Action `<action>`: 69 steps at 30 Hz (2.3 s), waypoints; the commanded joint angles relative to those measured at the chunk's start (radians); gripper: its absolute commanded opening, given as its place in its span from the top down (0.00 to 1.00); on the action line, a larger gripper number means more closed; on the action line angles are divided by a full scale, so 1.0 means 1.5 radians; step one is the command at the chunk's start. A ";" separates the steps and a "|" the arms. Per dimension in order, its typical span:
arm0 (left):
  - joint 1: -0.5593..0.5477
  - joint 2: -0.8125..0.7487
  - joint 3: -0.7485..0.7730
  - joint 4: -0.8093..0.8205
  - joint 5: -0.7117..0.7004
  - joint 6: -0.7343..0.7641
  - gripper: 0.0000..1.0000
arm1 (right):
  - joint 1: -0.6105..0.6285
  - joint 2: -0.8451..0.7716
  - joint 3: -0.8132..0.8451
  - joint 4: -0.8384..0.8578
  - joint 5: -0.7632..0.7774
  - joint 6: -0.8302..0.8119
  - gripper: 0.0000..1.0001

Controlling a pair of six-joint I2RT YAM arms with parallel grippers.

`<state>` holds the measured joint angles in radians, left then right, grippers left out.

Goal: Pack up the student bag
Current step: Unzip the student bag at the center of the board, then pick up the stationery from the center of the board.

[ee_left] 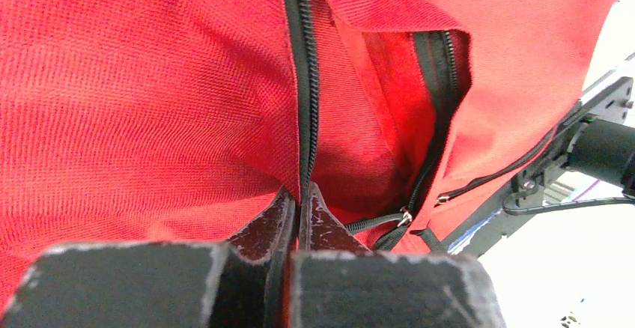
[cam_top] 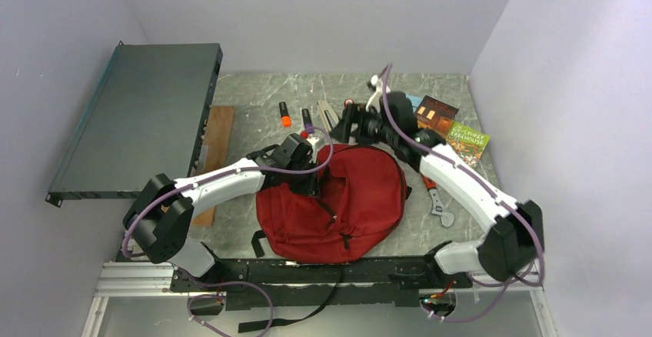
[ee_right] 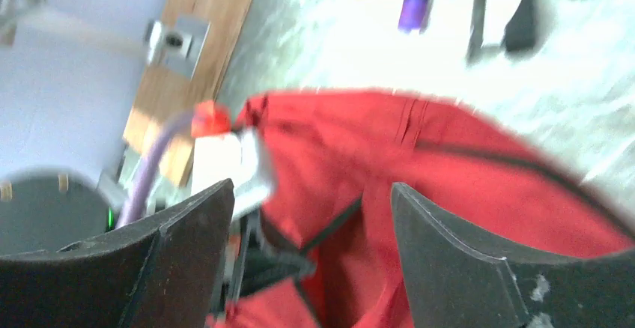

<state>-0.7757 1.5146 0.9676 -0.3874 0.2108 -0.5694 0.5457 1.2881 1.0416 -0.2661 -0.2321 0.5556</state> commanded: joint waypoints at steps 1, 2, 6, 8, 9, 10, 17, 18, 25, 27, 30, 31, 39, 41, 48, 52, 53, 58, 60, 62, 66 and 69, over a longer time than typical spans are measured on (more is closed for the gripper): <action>0.001 -0.013 -0.004 0.048 0.040 -0.020 1.00 | -0.043 0.145 0.132 -0.016 0.026 -0.090 0.19; 0.000 -0.009 0.000 0.042 0.036 -0.022 1.00 | -0.048 0.200 0.161 -0.012 0.034 -0.104 0.18; 0.000 -0.022 -0.009 0.041 0.021 -0.034 1.00 | -0.063 0.337 0.261 0.015 0.047 -0.165 0.11; 0.000 -0.027 -0.009 0.037 0.011 -0.033 1.00 | -0.065 0.390 0.303 0.018 0.073 -0.197 0.06; 0.000 -0.026 -0.007 0.034 0.008 -0.032 1.00 | -0.065 0.416 0.322 0.016 0.091 -0.215 0.04; 0.000 -0.025 -0.004 0.031 0.006 -0.031 1.00 | -0.065 0.437 0.342 0.017 0.105 -0.226 0.01; 0.000 -0.004 0.000 0.039 0.022 -0.035 1.00 | -0.065 0.542 0.387 0.040 0.135 -0.271 0.00; 0.001 -0.003 0.001 0.038 0.022 -0.034 1.00 | -0.065 0.552 0.390 0.045 0.137 -0.271 0.00; 0.000 -0.003 0.013 0.026 0.013 -0.024 1.00 | -0.058 0.595 0.407 0.067 0.127 -0.277 0.00; 0.000 -0.003 0.015 0.026 0.013 -0.021 1.00 | -0.054 0.609 0.424 0.058 0.138 -0.281 0.00; 0.000 0.000 0.014 0.027 0.016 -0.021 1.00 | -0.046 0.628 0.442 0.050 0.151 -0.282 0.07; 0.000 0.001 0.013 0.027 0.016 -0.021 1.00 | -0.045 0.634 0.446 0.046 0.153 -0.281 0.11; 0.000 -0.006 0.006 0.033 0.017 -0.024 1.00 | -0.042 0.641 0.453 0.049 0.152 -0.275 0.59; 0.001 -0.003 0.007 0.035 0.021 -0.026 1.00 | -0.042 0.644 0.462 0.043 0.150 -0.274 0.73; 0.006 0.008 0.013 0.050 0.037 -0.037 1.00 | -0.042 0.577 0.513 -0.030 0.125 -0.253 1.00; 0.013 0.015 0.001 0.074 0.054 -0.053 1.00 | -0.043 0.479 0.490 -0.082 0.080 -0.216 1.00; 0.013 0.016 -0.003 0.082 0.058 -0.058 1.00 | -0.043 0.441 0.464 -0.083 0.061 -0.204 1.00; 0.016 0.020 -0.024 0.117 0.071 -0.079 1.00 | -0.044 0.249 0.242 -0.045 -0.078 -0.105 1.00; 0.016 0.023 -0.030 0.133 0.078 -0.091 1.00 | -0.044 0.175 0.127 0.001 -0.131 -0.023 1.00; 0.016 0.022 -0.038 0.148 0.081 -0.102 1.00 | -0.041 0.107 0.012 0.065 -0.182 0.059 1.00; 0.017 0.014 -0.054 0.177 0.077 -0.114 1.00 | -0.028 -0.009 -0.131 0.120 -0.210 0.169 1.00; 0.016 0.016 -0.053 0.173 0.066 -0.113 1.00 | -0.027 -0.083 -0.177 0.092 -0.191 0.223 1.00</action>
<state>-0.7490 1.5455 0.8902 -0.1886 0.2909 -0.7151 0.5037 1.2865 0.8284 -0.2073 -0.4717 0.6933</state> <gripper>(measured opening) 0.020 0.439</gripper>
